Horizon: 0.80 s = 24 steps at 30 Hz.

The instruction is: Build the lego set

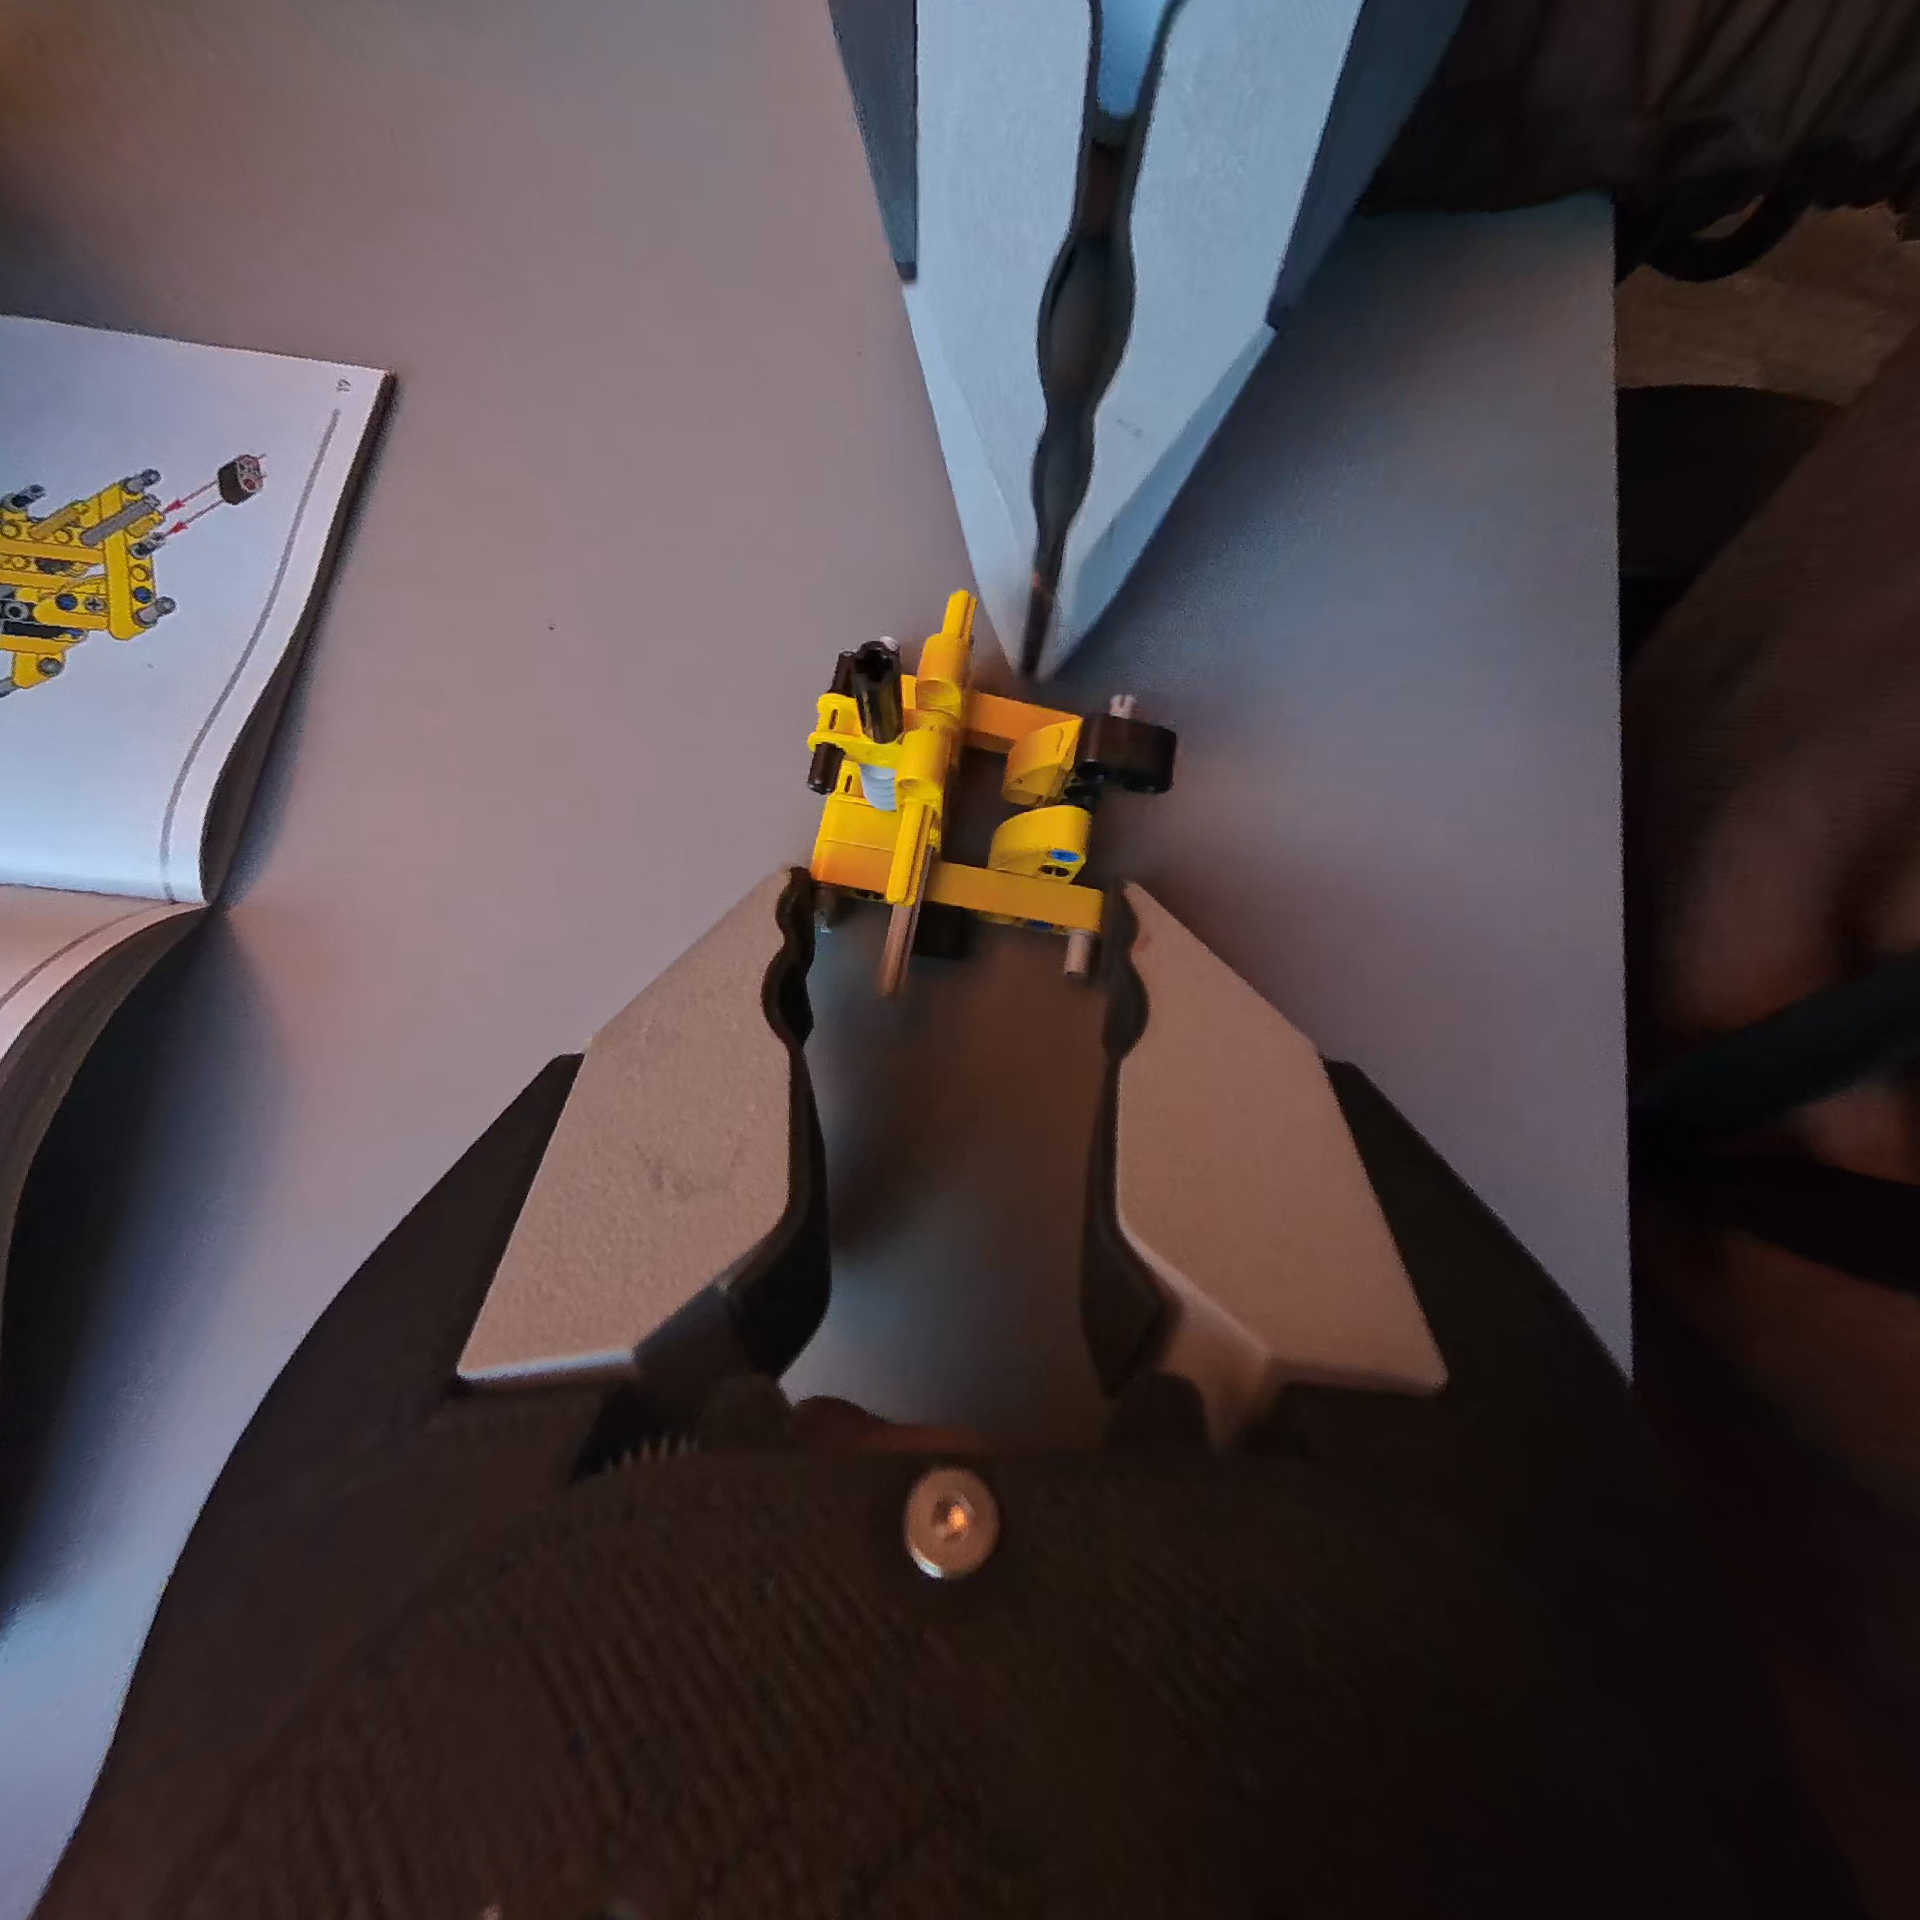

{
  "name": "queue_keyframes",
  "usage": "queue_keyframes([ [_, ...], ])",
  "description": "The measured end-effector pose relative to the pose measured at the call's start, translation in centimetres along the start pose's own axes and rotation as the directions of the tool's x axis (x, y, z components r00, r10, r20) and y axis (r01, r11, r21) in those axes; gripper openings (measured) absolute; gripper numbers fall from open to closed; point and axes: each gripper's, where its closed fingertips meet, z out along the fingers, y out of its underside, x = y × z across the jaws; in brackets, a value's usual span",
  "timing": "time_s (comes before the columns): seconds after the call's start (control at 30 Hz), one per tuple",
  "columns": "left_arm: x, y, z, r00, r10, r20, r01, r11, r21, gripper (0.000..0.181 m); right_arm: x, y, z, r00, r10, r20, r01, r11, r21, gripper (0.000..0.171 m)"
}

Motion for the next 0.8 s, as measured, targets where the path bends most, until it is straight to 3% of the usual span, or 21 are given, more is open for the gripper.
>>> queue_keyframes([
  [0.17,0.0,0.0,0.0,1.000,0.006,-0.004,-0.006,1.000,-0.001,0.054,2.4,-0.3,-1.1,0.992,0.051,-0.114,-0.045,0.997,0.056,0.000],
  [0.5,0.1,0.1,0.0,0.999,0.047,-0.008,-0.047,0.999,-0.009,0.053,1.8,-0.1,0.3,0.997,0.037,-0.068,-0.038,0.999,-0.008,0.000],
  [0.8,0.1,0.3,-0.1,0.995,0.079,-0.053,-0.080,0.997,-0.015,0.053,1.6,-0.4,0.8,0.993,-0.103,-0.057,0.101,0.994,-0.028,0.000],
])
